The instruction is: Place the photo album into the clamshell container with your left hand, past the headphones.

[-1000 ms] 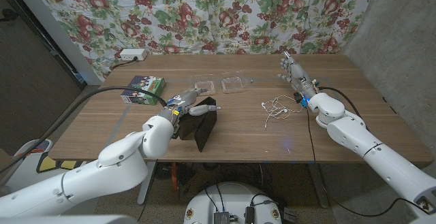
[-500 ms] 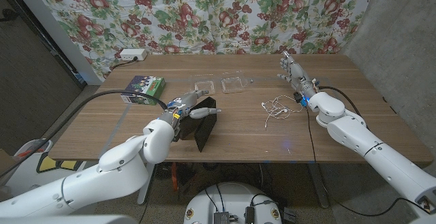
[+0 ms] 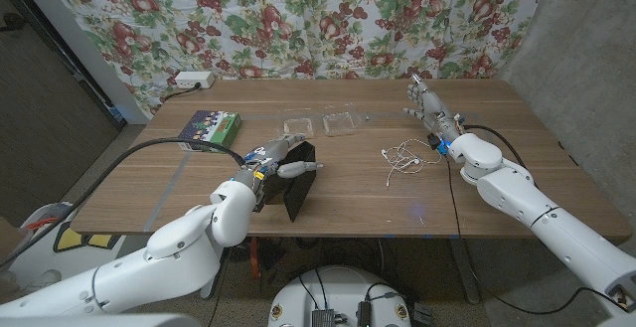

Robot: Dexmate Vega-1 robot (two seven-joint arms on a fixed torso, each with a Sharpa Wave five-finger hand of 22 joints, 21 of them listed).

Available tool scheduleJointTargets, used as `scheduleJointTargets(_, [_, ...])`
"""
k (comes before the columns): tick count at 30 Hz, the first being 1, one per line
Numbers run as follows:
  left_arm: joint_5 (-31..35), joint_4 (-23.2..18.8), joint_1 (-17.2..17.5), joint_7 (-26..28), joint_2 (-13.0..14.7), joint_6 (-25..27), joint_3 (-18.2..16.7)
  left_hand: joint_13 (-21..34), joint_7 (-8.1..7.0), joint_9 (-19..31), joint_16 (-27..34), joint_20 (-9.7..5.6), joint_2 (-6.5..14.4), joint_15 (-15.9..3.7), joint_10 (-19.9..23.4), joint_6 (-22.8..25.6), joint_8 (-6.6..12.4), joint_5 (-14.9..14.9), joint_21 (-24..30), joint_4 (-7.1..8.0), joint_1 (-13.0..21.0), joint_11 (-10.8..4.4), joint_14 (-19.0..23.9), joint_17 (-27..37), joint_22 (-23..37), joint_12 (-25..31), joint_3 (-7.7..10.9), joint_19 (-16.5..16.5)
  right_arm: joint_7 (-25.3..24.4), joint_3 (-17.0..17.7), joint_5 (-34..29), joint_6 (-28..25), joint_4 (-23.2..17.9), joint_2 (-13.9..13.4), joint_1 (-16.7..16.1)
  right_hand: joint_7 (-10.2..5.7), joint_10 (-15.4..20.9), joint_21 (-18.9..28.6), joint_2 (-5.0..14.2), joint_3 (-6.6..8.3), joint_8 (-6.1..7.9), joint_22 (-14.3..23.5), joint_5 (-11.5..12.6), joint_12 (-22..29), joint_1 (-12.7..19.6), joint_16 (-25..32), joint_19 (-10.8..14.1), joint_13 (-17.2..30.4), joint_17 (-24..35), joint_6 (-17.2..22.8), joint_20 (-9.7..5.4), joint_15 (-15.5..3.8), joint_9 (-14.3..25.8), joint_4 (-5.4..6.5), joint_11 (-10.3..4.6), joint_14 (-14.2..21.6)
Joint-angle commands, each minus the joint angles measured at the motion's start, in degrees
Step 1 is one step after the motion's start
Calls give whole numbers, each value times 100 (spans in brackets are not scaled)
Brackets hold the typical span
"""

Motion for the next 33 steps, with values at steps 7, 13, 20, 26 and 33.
scheduleJointTargets(7, [-269, 218, 337, 430, -231, -408, -235, 48, 41, 23, 40, 13, -126, -2, -23, 40, -32, -7, 339, 20, 175, 84, 320, 19, 65, 28, -13, 963, 31, -18, 4, -84, -46, -29, 25, -43, 9, 26, 23, 17, 28, 19, 6, 26, -16, 42, 29, 17, 7, -10, 65, -14, 25, -21, -9, -40])
scheduleJointTargets(13, [-204, 366, 576, 900, -447, -749, -265, 75, 174, 25, 95, 12, -95, -132, 259, -28, -69, -13, 530, 9, 394, -2, 698, 18, 59, 143, 18, 1612, 63, -24, 6, -85, -44, -40, 37, -71, -3, 37, 26, 14, 28, 19, 6, 22, -20, 42, 62, 17, 7, -10, 110, -11, 25, -22, -41, -41])
scheduleJointTargets(20, [-138, 387, 597, 895, -544, -700, -237, 84, 217, 27, 95, 6, -60, -187, 259, -36, -66, -6, 586, -6, 498, 3, 769, 18, 59, 142, 50, 1795, 78, -24, 23, -88, -46, -39, 40, -101, -8, 45, 32, 14, 32, 20, 7, 20, -23, 40, 90, 17, 7, 3, 131, -16, 25, -22, -52, -49])
scheduleJointTargets(26, [-107, 410, 660, 929, -600, -731, -223, 93, 229, 29, 81, 5, 4, -208, 255, -42, -63, 9, 658, -23, 646, 20, 811, 19, 61, 138, 102, 2018, 106, -21, 32, -96, -59, -60, 45, -111, -2, 48, 34, 12, 32, 20, 7, 23, -25, 43, 106, 17, 7, 4, 137, -7, 25, -23, -70, -45])
scheduleJointTargets(33, [-65, 349, 682, 866, -626, -567, -202, 102, 235, 31, 89, 2, 44, -207, 274, -40, -60, 18, 723, -31, 760, 15, 903, 19, 61, 145, 136, 2220, 158, -37, 45, -104, -35, -59, 78, -110, 1, 50, 36, 11, 30, 20, 7, 25, -27, 44, 121, 17, 7, 2, 142, -11, 26, -24, -71, -45])
